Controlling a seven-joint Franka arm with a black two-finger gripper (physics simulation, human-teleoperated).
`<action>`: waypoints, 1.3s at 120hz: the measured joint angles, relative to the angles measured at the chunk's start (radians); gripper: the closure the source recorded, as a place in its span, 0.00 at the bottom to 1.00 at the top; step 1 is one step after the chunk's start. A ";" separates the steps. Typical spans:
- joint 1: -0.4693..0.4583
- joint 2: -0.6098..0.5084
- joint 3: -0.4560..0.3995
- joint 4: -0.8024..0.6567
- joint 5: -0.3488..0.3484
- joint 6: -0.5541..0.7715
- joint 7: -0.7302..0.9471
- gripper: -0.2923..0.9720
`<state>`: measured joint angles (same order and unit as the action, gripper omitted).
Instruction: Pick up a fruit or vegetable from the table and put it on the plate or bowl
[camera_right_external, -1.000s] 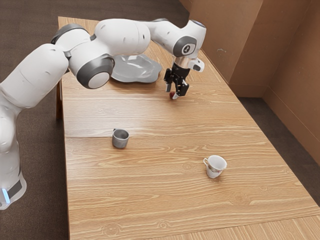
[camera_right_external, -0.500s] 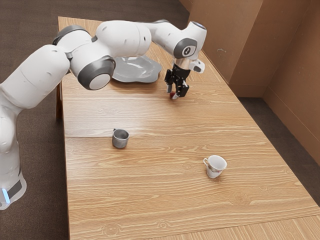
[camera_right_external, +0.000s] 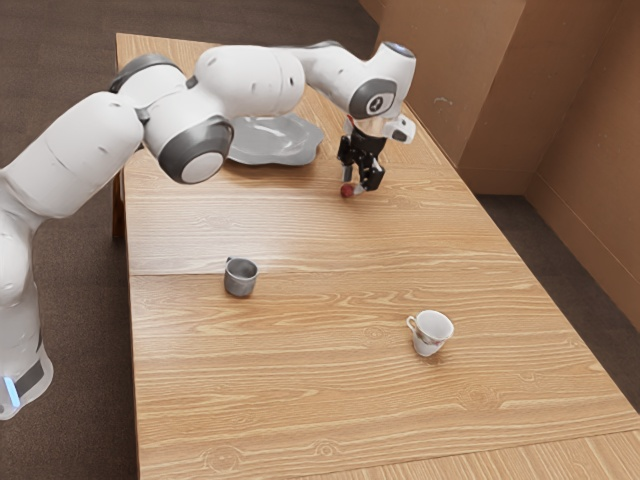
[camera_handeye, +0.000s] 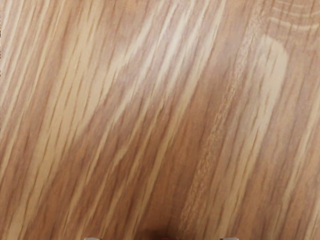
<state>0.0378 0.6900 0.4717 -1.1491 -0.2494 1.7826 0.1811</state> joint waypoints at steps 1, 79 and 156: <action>0.000 0.000 0.001 0.000 0.000 -0.001 0.000 0.54; -0.010 -0.015 0.021 -0.003 0.016 -0.070 -0.003 0.64; 0.040 -0.127 0.335 -0.125 0.014 -0.299 0.022 0.64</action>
<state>0.0774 0.5628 0.8072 -1.2739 -0.2355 1.4834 0.2033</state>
